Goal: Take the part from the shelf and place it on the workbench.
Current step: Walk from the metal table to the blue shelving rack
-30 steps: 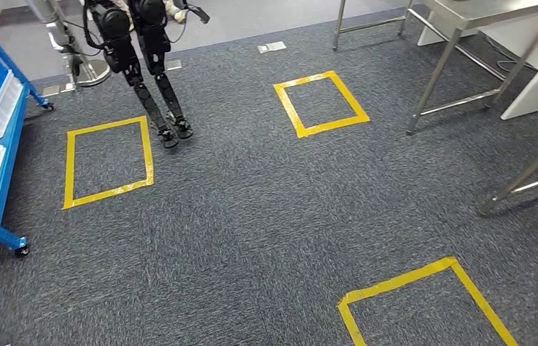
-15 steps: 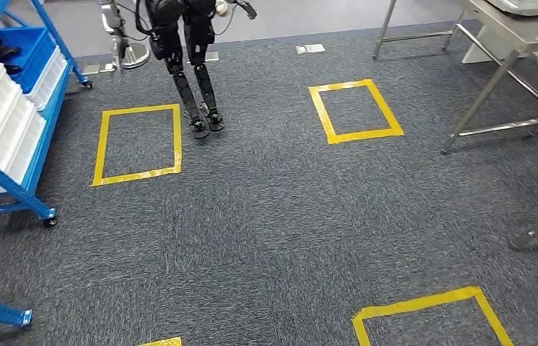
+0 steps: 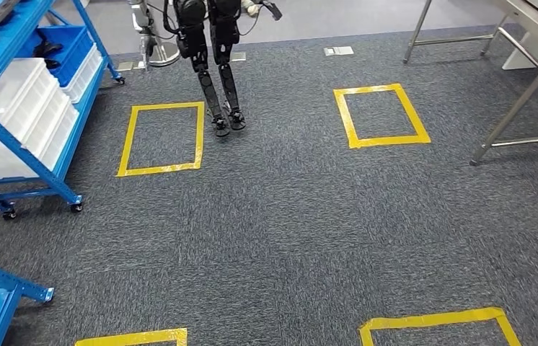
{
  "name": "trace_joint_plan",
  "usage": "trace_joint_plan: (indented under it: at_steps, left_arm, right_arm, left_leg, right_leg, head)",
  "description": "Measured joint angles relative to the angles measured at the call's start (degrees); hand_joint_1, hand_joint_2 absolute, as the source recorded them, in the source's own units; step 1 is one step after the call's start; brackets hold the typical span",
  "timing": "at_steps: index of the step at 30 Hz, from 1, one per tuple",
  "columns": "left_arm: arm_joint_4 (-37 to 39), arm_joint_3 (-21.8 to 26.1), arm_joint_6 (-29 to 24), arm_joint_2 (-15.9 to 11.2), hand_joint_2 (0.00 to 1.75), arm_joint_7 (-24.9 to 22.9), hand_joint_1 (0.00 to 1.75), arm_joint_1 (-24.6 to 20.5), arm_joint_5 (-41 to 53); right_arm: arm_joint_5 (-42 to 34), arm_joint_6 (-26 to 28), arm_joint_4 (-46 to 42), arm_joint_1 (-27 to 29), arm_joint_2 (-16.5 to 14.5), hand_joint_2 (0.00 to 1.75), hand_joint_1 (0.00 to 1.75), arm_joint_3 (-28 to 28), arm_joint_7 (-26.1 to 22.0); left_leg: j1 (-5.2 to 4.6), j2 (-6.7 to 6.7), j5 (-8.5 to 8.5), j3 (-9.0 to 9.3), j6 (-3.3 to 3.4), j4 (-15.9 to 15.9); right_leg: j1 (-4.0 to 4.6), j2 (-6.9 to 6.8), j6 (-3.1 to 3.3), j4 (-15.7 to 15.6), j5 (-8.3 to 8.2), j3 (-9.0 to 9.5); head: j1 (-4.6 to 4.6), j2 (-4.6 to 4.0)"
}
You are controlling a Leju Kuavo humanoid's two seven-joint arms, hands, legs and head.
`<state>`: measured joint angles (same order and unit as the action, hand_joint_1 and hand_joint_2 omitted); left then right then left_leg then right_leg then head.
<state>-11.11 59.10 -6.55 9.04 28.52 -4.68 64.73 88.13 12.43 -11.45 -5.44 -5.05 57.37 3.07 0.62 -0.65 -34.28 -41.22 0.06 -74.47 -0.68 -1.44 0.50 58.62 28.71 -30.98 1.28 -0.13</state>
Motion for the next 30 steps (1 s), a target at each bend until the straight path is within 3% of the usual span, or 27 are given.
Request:
trace_joint_plan:
  at_steps: [1,2,5,7,9,11,13,15,16,17,19,20,22,24,26,28,30]
  left_arm:
    - [0.01,-0.03,0.01,0.01,0.00,-0.18,0.00,0.03,0.06]
    - [0.01,-0.07,-0.01,0.01,0.00,-0.37,0.00,0.06,0.13]
    - [0.01,-0.15,-0.02,-0.09,0.00,-0.67,0.00,-0.14,0.21]
    - [0.01,-0.18,0.09,-0.14,0.00,-0.81,0.00,-0.29,0.28]
    - [0.01,-0.20,0.28,-0.09,0.00,-1.03,0.00,-0.23,0.45]
    - [0.01,-0.22,0.40,-0.03,0.00,-1.22,0.00,-0.22,0.67]
    - [0.01,-0.35,0.43,0.00,0.00,-1.30,0.00,-0.33,0.89]
    - [0.01,-0.53,0.44,0.03,0.00,-1.35,0.00,-0.31,1.09]
    - [0.01,-0.59,0.45,0.06,0.00,-1.37,0.00,-0.25,1.16]
    - [0.01,-0.61,0.45,0.10,0.00,-1.39,0.00,-0.20,1.19]
    - [0.01,-0.68,0.45,0.16,0.00,-1.40,0.00,-0.18,1.19]
    - [0.01,-0.72,0.45,0.15,0.00,-1.41,0.00,-0.19,1.19]
    - [0.01,-0.78,0.46,0.11,0.00,-1.43,0.00,-0.18,1.20]
    - [0.01,-0.83,0.50,0.07,0.00,-1.44,0.00,-0.07,1.26]
    - [0.01,-0.93,0.55,0.01,0.00,-1.44,0.00,0.00,1.34]
    - [0.01,-1.03,0.60,0.02,0.00,-1.44,0.00,-0.07,1.39]
    - [0.01,-1.07,0.63,0.06,0.00,-1.44,0.00,-0.06,1.43]
  right_arm:
    - [-0.01,0.01,0.00,0.01,-0.02,0.00,0.00,0.00,0.02]
    - [-0.01,0.01,0.00,-0.01,-0.06,0.00,0.00,0.00,0.04]
    - [0.01,0.00,0.00,-0.13,-0.33,0.00,0.00,0.00,0.09]
    - [0.09,-0.01,0.01,-0.18,-0.49,0.00,0.00,-0.01,0.08]
    - [0.25,-0.01,0.01,-0.24,-0.61,0.00,0.00,-0.05,0.08]
    - [0.35,-0.01,0.01,-0.28,-0.68,0.00,0.00,-0.10,0.02]
    - [0.37,-0.01,0.02,-0.19,-0.67,0.00,0.00,-0.11,-0.03]
    - [0.37,-0.01,0.02,-0.01,-0.66,0.00,0.00,-0.11,-0.03]
    - [0.37,-0.01,0.02,0.05,-0.63,0.00,0.00,-0.11,-0.03]
    - [0.38,-0.01,0.02,0.08,-0.58,0.00,0.00,-0.11,-0.03]
    - [0.40,-0.01,0.03,0.04,-0.49,0.00,0.00,-0.11,-0.03]
    - [0.41,-0.02,0.03,0.00,-0.49,0.00,0.00,-0.11,-0.03]
    - [0.41,-0.03,0.05,-0.08,-0.52,0.00,0.00,-0.11,-0.04]
    - [0.40,-0.03,0.05,-0.16,-0.55,0.00,0.00,-0.11,-0.08]
    - [0.40,-0.03,0.04,-0.18,-0.56,0.00,0.00,-0.13,-0.16]
    - [0.42,-0.03,0.04,-0.08,-0.55,0.00,0.00,-0.13,-0.22]
    - [0.48,-0.04,0.04,0.05,-0.53,0.00,0.00,-0.13,-0.22]
  left_leg:
    - [-0.03,0.12,0.62,0.14,0.17,0.10]
    - [-0.11,0.35,2.10,1.38,0.48,2.27]
    - [-0.99,2.76,6.23,7.37,1.83,13.19]
    - [-1.56,3.47,6.51,8.44,2.30,15.67]
    - [-1.43,2.56,6.99,8.58,2.61,16.23]
    - [-1.01,1.68,7.66,9.01,3.07,17.11]
    - [-0.80,0.74,7.99,9.08,3.36,17.44]
    - [-0.74,-0.35,8.04,8.97,3.40,17.42]
    - [-0.67,-0.94,8.05,8.97,3.33,17.38]
    - [-0.56,-1.57,8.06,9.00,3.21,17.31]
    - [-0.39,-2.73,7.92,8.97,2.67,16.95]
    - [-0.40,-3.24,7.77,8.87,2.30,16.68]
    - [-0.48,-3.92,7.59,8.58,1.57,16.37]
    - [-0.22,-4.18,7.57,8.35,1.06,16.30]
    - [-0.02,-2.72,6.16,7.38,0.59,14.28]
    - [0.02,-0.73,2.68,4.49,0.20,8.25]
    - [0.09,-0.12,-0.07,0.99,0.01,1.41]
  right_leg:
    - [0.13,-0.47,0.05,0.00,0.03,0.00]
    - [0.25,-0.91,0.08,0.00,0.06,0.06]
    - [0.66,-2.03,0.02,0.04,0.23,0.28]
    - [0.85,-2.78,-0.23,0.00,0.33,0.29]
    - [0.88,-3.26,-0.61,0.06,0.48,0.35]
    - [0.85,-1.81,-0.83,2.53,1.85,-0.67]
    - [0.51,0.21,-0.69,9.09,4.79,-3.77]
    - [0.14,0.78,-0.97,15.11,6.76,-6.80]
    - [-0.04,0.85,-1.47,15.46,6.48,-7.05]
    - [-0.25,0.98,-2.14,13.55,5.31,-6.19]
    - [-0.79,2.19,-3.41,5.77,2.06,-2.58]
    - [-0.92,2.84,-3.55,2.57,0.92,-1.15]
    - [-0.79,3.52,-2.97,0.03,0.24,0.01]
    - [-0.72,2.78,-2.02,-0.02,0.06,0.22]
    - [-0.87,2.00,-1.22,-0.15,-0.13,0.29]
    - [-0.69,1.04,-0.64,-0.20,-0.11,0.27]
    - [-0.39,-0.17,-0.34,-0.19,0.05,0.25]
  head:
    - [0.01,0.00]
    - [0.01,0.00]
    - [-0.03,0.00]
    - [-0.04,0.00]
    - [-0.02,0.00]
    - [-0.13,0.00]
    - [-0.25,0.00]
    - [-0.30,0.00]
    - [-0.32,0.00]
    - [-0.32,0.00]
    - [-0.38,0.00]
    - [-0.37,0.00]
    - [-0.32,0.00]
    - [-0.25,0.00]
    - [-0.10,0.00]
    - [0.10,0.00]
    - [0.13,0.00]
